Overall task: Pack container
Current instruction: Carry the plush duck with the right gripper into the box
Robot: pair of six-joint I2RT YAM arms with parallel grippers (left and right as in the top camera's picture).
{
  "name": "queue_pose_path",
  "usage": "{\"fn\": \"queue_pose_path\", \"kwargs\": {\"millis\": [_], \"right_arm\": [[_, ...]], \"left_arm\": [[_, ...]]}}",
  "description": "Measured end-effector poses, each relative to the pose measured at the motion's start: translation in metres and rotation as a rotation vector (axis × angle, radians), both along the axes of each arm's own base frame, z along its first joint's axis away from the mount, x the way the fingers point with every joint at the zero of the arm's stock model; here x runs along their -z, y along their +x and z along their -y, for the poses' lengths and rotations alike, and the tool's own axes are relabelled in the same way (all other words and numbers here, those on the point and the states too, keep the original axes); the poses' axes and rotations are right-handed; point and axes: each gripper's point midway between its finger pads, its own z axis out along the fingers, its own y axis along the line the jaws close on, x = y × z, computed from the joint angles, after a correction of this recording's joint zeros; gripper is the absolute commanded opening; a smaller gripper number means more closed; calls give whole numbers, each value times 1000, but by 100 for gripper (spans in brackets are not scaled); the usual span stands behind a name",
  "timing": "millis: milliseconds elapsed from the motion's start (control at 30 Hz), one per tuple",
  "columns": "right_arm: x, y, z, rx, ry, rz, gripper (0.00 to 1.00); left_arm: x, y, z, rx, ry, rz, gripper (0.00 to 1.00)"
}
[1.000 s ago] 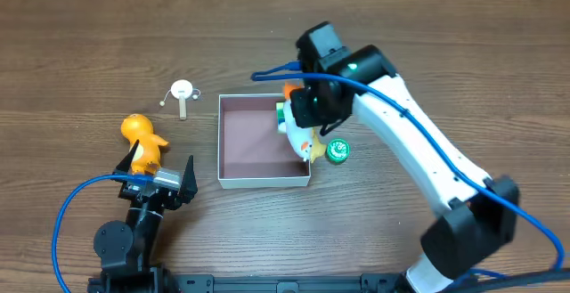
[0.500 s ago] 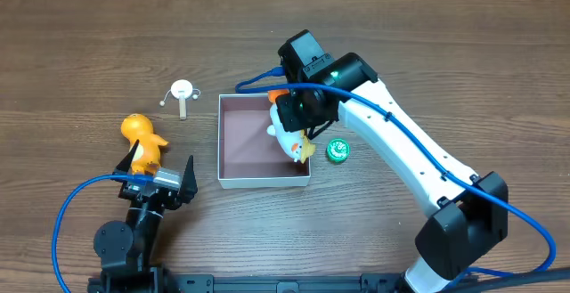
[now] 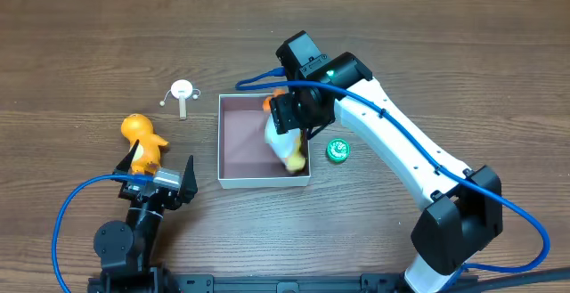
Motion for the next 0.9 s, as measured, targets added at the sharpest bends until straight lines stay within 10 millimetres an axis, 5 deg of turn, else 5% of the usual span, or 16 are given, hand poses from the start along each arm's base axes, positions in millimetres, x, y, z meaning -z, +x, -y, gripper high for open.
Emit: {"fn": "queue_pose_path", "kwargs": {"millis": [233, 300, 400, 667, 900], "right_arm": [[0, 1, -1, 2, 5, 4, 75], [-1, -2, -5, -23, 25, -7, 52], [-7, -9, -18, -93, 95, -31, 4], [-3, -52, -74, -362, 122, 1, 4], [69, -69, -71, -405, -25, -155, 4]], "left_arm": [[0, 0, 0, 0, 0, 0, 100], [0, 0, 0, 0, 0, 0, 100], [0, 0, 0, 0, 0, 0, 100], [0, 0, 0, 0, 0, 0, 100], [0, 0, 0, 0, 0, 0, 100]]}}
